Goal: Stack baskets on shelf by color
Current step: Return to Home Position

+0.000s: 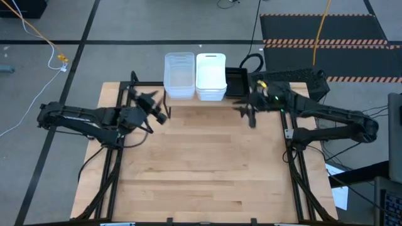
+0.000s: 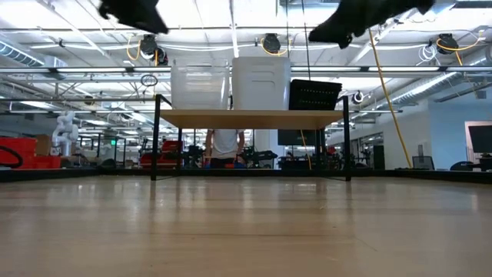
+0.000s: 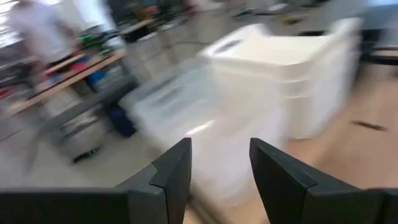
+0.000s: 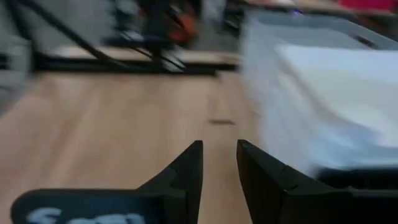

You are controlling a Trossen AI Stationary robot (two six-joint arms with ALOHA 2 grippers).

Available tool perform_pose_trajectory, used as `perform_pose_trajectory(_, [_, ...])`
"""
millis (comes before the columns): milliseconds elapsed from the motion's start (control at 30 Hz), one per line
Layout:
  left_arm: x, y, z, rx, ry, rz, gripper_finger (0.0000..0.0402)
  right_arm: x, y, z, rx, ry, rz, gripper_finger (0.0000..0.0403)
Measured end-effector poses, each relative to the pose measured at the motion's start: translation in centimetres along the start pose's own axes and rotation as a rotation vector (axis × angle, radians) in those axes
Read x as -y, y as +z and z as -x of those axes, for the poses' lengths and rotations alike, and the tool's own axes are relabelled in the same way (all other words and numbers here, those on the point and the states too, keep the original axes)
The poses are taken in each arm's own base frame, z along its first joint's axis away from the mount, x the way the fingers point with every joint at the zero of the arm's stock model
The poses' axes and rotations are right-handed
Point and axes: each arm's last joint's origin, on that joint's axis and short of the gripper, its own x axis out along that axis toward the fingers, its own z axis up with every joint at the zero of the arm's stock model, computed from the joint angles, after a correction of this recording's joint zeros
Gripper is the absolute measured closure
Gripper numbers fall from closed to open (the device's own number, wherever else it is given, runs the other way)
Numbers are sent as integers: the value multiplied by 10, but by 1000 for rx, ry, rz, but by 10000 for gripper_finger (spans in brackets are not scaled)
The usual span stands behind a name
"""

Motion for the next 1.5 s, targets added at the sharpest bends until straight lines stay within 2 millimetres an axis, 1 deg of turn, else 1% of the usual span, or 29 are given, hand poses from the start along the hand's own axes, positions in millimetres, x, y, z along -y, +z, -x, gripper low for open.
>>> perform_pose_trajectory(100, [22,2,-10,67,-175,2,236,-21,-13,7,106,121,-9,312])
perform_pose_trajectory(200, [45,-9,-19,172,-374,13,236,-41,-32,11,235,195,-5,312])
perform_pose_trajectory(233, [50,-13,-20,200,-415,14,236,-46,-39,11,292,210,-1,312])
perform_pose_trajectory(333, [53,-25,-22,244,-429,5,236,-58,-66,6,427,249,-6,313])
perform_pose_trajectory(433, [46,-37,-22,252,-421,25,236,-63,-96,-2,470,250,-23,320])
perform_pose_trajectory(500, [42,-44,-21,268,-444,78,236,-65,-111,-4,475,232,-36,326])
perform_pose_trajectory(600, [36,-61,-19,284,-470,138,236,-63,-109,0,531,229,-35,336])
perform_pose_trajectory(733, [29,-89,-12,299,-489,202,236,-65,-109,10,526,376,-22,346])
perform_pose_trajectory(833, [19,-103,-3,339,-485,246,236,-62,-108,23,533,475,-15,350])
perform_pose_trajectory(900, [12,-107,3,364,-474,269,236,-59,-108,33,534,499,-31,351])
perform_pose_trajectory(1000, [0,-111,10,410,-457,293,236,-54,-109,45,542,478,-45,351])
perform_pose_trajectory(1067, [-6,-117,13,431,-454,292,236,-53,-110,52,539,464,-47,351])
perform_pose_trajectory(1233, [-13,-144,15,438,-451,318,236,-54,-118,59,484,465,-76,351])
perform_pose_trajectory(1333, [-17,-155,16,446,-454,363,236,-55,-120,62,467,472,-91,351])
perform_pose_trajectory(1433, [-20,-156,18,450,-460,380,236,-56,-124,66,444,512,-81,351])
perform_pose_trajectory(1500, [-20,-157,19,445,-468,371,236,-58,-127,69,462,561,-63,351])
